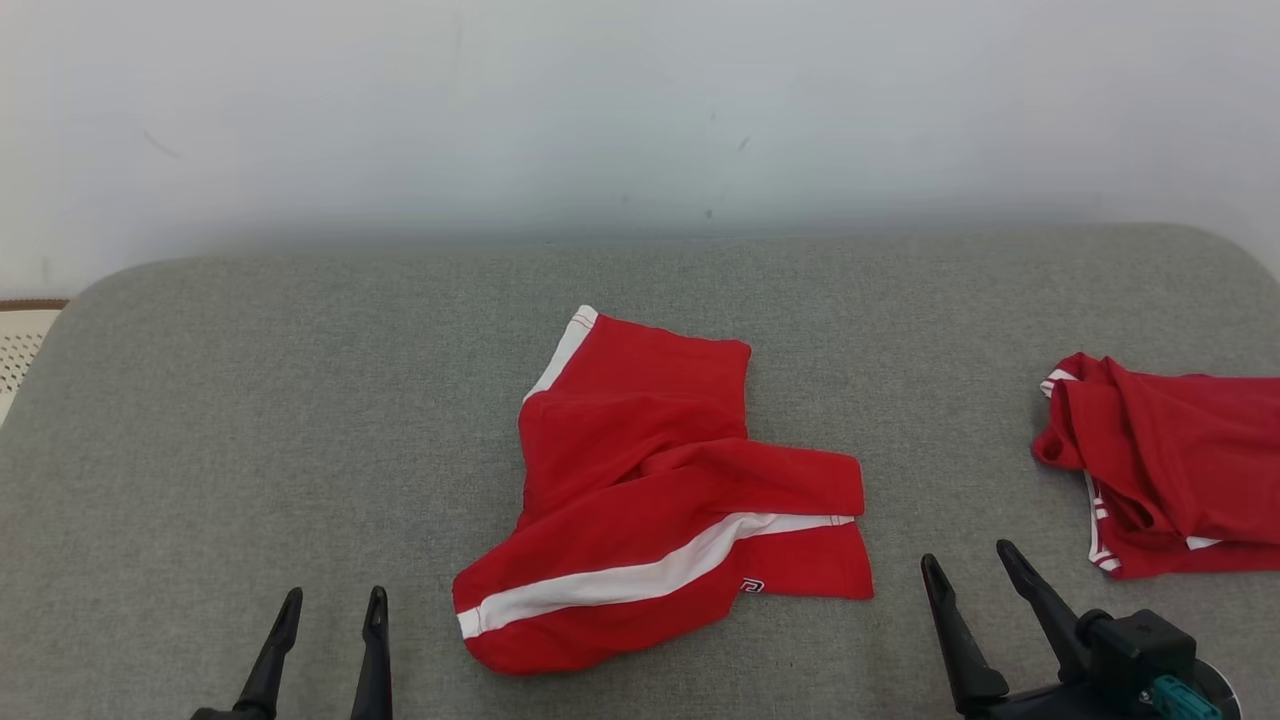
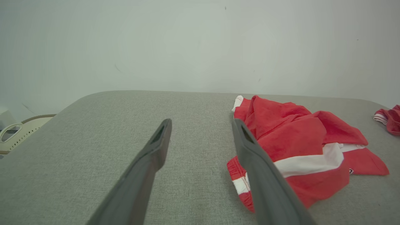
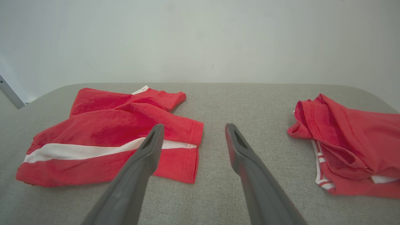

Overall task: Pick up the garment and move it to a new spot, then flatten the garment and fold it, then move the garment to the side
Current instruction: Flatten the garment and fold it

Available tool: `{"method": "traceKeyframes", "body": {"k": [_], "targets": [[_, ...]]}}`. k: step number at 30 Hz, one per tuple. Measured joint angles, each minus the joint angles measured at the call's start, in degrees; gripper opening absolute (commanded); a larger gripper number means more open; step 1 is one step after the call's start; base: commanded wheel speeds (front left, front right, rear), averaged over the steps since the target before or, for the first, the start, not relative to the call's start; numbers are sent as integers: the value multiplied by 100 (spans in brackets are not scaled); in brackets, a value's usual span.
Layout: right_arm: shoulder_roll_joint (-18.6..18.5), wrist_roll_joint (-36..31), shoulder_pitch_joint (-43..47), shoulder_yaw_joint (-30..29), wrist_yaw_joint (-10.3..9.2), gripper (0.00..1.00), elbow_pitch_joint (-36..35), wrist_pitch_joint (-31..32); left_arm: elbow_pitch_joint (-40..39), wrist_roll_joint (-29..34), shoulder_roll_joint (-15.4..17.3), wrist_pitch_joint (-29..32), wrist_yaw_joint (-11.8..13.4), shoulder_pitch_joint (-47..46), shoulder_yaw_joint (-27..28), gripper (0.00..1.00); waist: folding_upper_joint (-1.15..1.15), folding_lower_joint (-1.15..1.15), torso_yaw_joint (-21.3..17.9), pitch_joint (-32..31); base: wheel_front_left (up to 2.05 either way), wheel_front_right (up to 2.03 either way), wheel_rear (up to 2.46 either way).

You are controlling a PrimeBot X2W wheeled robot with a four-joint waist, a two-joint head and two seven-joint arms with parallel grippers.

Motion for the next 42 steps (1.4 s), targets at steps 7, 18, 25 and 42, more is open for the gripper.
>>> {"method": "traceKeyframes", "body": {"k": [7,18,25,42], "targets": [[15,0,-5,-31,0,100,-54,29,110,-43,33,-20,-36,-87,29,100,0,0,0,56,0,0,0],[-18,177,-31,-85,0,100,43,328,157,-109,-2,22,-88,-180,-54,100,0,0,73,158,0,0,0],[-143,330,-264,40,0,100,391,403,157,-127,-32,31,-90,-241,-93,100,0,0,138,247,0,0,0],[-367,1228,-2213,1165,1,26,2815,14,360,-162,-182,-97,-237,-669,-235,100,0,1,528,695,0,0,0]]}}
